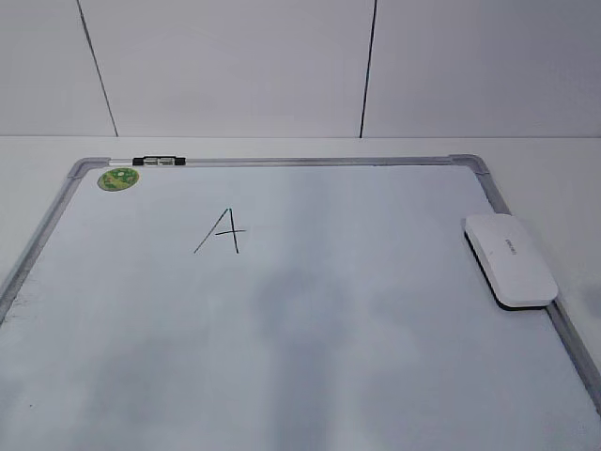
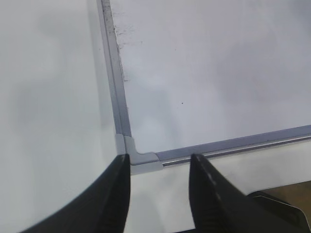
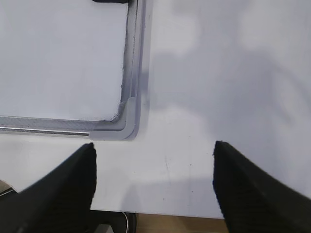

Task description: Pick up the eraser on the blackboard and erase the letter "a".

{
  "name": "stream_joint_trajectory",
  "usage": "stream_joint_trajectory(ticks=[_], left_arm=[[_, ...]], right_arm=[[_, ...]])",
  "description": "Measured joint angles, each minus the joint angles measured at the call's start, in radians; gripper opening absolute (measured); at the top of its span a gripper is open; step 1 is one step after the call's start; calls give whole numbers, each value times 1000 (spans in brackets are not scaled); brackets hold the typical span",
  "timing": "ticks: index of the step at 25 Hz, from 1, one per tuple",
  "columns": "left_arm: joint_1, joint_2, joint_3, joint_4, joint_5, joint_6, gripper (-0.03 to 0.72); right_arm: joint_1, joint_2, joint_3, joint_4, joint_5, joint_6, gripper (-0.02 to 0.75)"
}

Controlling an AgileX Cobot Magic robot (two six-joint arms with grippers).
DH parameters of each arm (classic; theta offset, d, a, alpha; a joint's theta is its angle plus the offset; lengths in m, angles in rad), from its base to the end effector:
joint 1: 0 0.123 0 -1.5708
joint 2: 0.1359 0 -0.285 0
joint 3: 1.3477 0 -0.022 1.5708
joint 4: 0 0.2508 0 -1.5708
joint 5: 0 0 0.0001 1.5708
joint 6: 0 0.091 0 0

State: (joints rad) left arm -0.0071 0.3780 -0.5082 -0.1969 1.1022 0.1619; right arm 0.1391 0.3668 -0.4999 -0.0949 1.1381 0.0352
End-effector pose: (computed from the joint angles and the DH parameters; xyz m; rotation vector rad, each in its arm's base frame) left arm 0.0491 -0.0162 0.2697 0.1738 2.4319 -0.1856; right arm 0.0460 -0.0015 0.2646 -0.1421 2.4787 -0.0501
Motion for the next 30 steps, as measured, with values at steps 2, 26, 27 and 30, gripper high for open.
stream_joint_trajectory(ticks=[2, 26, 27, 30], left_arm=[[0, 0, 0, 0, 0, 0, 279], [36, -368, 0, -11, 5, 0, 239], [36, -368, 0, -11, 5, 0, 239], [36, -368, 0, -11, 5, 0, 238]], right_arm=[[0, 0, 0, 0, 0, 0, 593], [-159, -383, 0, -6, 3, 0, 593], [-159, -383, 0, -6, 3, 0, 593], [-159, -383, 0, -8, 3, 0, 593]])
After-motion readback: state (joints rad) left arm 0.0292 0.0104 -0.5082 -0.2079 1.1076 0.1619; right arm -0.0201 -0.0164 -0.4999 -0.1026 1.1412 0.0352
